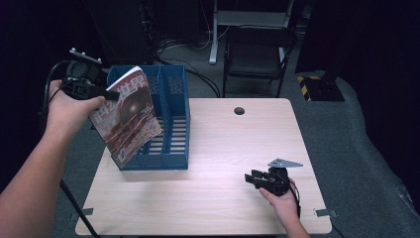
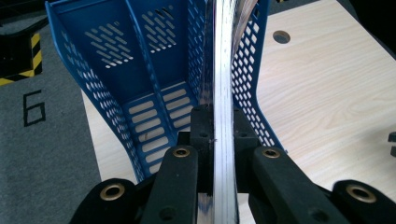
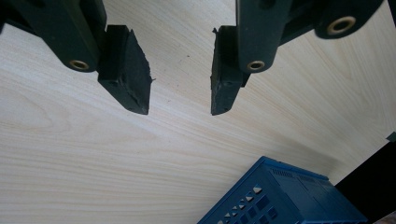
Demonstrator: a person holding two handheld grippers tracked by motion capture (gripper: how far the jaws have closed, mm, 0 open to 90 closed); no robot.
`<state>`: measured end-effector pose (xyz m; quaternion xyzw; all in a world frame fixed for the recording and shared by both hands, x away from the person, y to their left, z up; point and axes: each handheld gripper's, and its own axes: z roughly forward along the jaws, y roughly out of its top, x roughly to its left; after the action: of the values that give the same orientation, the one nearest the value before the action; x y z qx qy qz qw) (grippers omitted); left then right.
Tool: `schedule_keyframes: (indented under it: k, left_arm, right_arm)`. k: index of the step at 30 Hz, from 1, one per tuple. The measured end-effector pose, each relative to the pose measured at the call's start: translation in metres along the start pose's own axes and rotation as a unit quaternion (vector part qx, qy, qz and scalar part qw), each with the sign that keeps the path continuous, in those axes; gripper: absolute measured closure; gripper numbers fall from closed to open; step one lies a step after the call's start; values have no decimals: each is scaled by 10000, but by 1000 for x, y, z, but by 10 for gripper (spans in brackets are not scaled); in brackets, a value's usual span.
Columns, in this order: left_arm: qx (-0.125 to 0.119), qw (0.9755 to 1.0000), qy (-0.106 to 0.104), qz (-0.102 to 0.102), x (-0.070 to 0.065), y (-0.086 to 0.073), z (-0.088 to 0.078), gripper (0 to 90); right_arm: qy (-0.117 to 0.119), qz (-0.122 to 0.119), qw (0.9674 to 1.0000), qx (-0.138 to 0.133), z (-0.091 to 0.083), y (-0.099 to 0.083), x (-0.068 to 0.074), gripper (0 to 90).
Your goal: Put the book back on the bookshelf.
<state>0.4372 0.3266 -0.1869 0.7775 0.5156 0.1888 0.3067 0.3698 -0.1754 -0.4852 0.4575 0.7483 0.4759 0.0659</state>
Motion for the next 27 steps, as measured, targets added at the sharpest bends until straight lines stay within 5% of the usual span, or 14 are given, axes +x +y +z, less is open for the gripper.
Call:
schedule_keyframes:
  k: [19, 27]
  left_arm:
    - [-71, 9992, 218, -337, 4, 21, 14, 837]
    - [-130, 9973, 323, -646, 11, 27, 25, 837]
  right_arm:
    - [3, -4, 10000, -7, 0, 0, 0, 578]
    - [28, 19, 10000, -39, 0, 0, 0, 578]
